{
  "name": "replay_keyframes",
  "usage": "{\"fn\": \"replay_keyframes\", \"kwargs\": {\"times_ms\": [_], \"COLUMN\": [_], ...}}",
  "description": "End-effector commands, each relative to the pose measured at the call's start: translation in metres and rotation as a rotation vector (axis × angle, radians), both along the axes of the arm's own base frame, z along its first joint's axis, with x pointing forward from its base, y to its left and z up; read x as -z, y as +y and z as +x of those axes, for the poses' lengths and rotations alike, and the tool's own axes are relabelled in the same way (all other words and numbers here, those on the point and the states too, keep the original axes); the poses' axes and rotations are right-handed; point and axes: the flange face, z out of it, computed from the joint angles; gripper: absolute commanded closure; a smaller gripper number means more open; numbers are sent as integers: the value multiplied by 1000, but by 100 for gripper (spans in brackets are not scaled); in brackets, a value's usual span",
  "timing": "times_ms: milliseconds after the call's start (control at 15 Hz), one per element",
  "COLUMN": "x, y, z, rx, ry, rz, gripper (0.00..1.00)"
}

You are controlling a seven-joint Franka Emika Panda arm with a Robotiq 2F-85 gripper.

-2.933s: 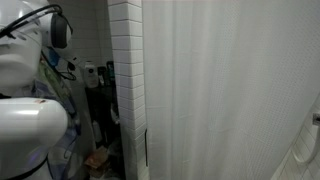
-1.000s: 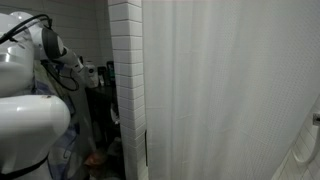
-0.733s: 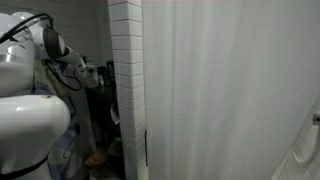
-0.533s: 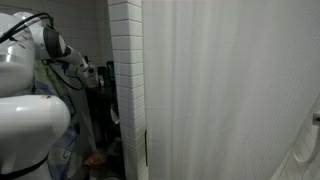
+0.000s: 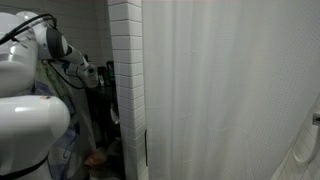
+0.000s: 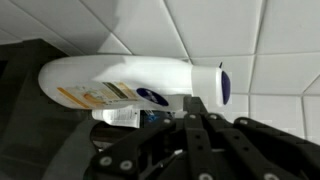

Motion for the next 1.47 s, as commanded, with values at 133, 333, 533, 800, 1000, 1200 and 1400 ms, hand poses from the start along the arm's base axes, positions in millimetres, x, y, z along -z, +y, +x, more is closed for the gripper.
{"fn": "replay_keyframes", "kwargs": {"times_ms": [133,333,533,800,1000,1200,1400], "x": [-29,-43,-41,-21,-12,-7,-1], "y": [23,34,37,44,43,44,46], "z": [-31,-50,-59,-60,-54,-48,-45], "rx": [-145,-213,-240,-261,-259,-256,-248], "ry": [36,53,75,130,155,168,171], "rz": [57,82,86,107,127,143,145], "gripper": [63,43,36,69,92,100,100]}}
